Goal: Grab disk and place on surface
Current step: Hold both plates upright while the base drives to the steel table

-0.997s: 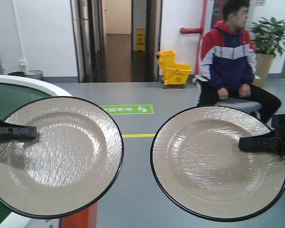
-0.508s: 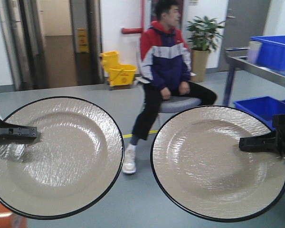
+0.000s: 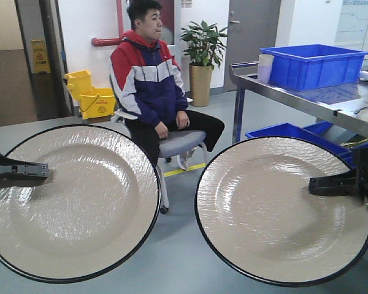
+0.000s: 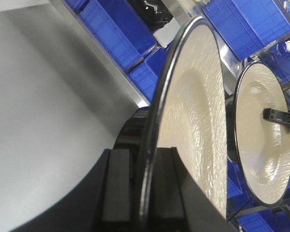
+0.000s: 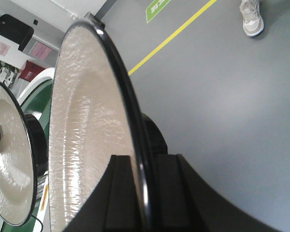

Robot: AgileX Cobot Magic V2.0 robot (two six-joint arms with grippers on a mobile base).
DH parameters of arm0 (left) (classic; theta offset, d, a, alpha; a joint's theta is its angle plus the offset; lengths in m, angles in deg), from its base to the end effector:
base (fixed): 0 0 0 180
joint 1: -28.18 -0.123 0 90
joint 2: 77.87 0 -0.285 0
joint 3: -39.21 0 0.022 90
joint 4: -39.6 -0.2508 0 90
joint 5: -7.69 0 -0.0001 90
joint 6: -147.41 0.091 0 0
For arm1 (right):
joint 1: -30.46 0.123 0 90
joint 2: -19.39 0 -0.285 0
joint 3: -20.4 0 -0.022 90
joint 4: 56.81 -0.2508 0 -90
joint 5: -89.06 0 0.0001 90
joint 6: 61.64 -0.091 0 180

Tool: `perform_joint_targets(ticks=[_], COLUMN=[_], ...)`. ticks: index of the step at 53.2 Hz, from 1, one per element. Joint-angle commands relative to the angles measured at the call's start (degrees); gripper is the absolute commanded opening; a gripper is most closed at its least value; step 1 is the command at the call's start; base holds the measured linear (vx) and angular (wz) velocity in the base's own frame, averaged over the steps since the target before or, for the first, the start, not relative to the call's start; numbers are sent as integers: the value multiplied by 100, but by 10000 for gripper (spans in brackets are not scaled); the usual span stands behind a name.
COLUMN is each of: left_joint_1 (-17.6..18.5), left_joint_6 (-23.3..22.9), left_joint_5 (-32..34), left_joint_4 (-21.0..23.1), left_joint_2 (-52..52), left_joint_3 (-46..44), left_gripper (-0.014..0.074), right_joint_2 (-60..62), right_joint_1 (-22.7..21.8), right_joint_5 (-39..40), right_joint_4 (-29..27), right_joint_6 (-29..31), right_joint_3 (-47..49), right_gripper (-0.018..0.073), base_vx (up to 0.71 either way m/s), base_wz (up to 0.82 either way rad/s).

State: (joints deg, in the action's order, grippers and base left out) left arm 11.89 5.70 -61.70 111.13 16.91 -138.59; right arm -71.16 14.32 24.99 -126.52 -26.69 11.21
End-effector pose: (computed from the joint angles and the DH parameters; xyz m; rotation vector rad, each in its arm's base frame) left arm 0.3143 0.0076 0.3677 0.0439 2.1218 -1.1947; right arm 0.2980 -0.0063 0.3525 0.1040 2.1618 1.1485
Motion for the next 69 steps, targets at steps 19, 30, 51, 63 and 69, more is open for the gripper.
perform_joint_targets(ticks=[19,30,51,63,69], left_joint_1=[21,21,21,21,21], left_joint_6=[-89,-89,-89,-89,-89], left_joint_5=[-131,-131,-137,-135,-130], left_joint_4=[845,845,845,845,845], left_joint_2=[-273,-273,-273,-273,-273], left_joint_3=[-196,-196,-196,-196,-196], left_gripper=[-8,-8,-8,-8,-8], right_joint_2=[250,250,250,250,250], right_joint_1=[-21,-21,-21,-21,-21], right_joint_5=[-64,-64,-64,-59,-59], right_joint_4=[-751,-751,-751,-756,-756], right_joint_6=[-14,-14,-14,-14,-14], right_joint_3=[181,181,181,181,181], right_gripper=[-9,-9,-9,-9,-9], base_vx=[37,41,46,48,46], base_wz=[-6,-5,-15,-36,-43])
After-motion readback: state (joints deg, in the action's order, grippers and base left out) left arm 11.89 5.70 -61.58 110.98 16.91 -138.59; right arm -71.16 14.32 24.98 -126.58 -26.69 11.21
